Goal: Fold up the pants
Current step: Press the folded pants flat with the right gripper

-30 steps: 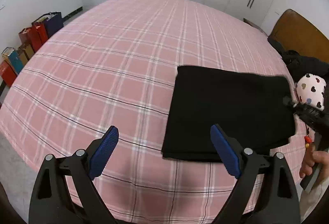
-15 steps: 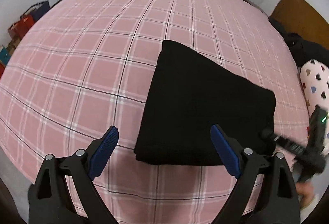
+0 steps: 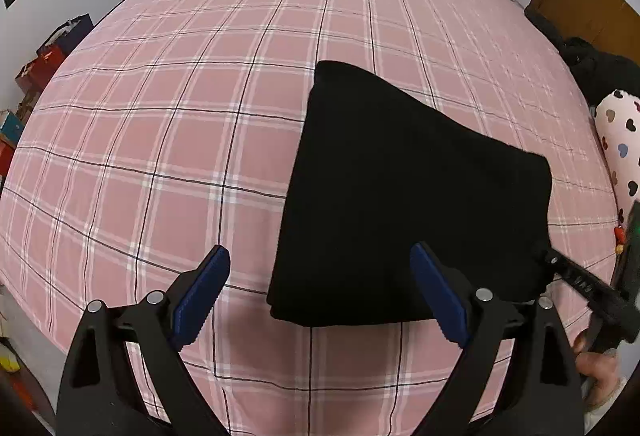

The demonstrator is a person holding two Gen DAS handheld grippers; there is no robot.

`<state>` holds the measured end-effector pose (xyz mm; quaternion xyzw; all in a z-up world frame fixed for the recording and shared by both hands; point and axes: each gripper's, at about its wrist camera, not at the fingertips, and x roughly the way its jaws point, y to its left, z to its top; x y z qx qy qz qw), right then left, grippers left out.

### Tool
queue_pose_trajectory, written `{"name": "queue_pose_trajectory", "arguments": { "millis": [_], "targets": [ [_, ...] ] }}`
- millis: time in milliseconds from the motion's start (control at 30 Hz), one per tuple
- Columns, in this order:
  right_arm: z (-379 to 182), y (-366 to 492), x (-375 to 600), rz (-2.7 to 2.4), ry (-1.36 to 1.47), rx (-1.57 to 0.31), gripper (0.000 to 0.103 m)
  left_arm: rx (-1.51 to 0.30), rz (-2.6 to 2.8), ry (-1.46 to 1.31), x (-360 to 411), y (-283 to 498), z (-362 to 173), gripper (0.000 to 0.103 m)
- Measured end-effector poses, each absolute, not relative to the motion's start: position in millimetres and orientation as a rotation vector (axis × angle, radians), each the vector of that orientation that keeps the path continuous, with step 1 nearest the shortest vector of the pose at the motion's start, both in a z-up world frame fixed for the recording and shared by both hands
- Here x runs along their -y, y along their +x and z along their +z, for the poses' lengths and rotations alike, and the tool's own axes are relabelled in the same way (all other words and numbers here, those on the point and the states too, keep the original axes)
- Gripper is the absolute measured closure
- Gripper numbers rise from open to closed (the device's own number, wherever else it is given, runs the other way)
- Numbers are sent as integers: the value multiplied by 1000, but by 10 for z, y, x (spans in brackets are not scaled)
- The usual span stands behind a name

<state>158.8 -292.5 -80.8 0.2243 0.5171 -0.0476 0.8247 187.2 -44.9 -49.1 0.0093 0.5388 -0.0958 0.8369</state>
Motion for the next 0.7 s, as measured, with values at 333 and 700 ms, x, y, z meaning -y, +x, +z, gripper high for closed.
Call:
{"name": "queue_pose_trajectory", "arguments": {
  "millis": [333, 700],
  "targets": [
    [-855, 1583, 2890, -73, 501, -1095, 90, -1164, -190, 55, 503, 1877, -566, 14],
    [-908, 1535, 3155, -111, 541, -1093, 67, -1210, -200, 52, 457, 1911, -758, 12]
  ]
}}
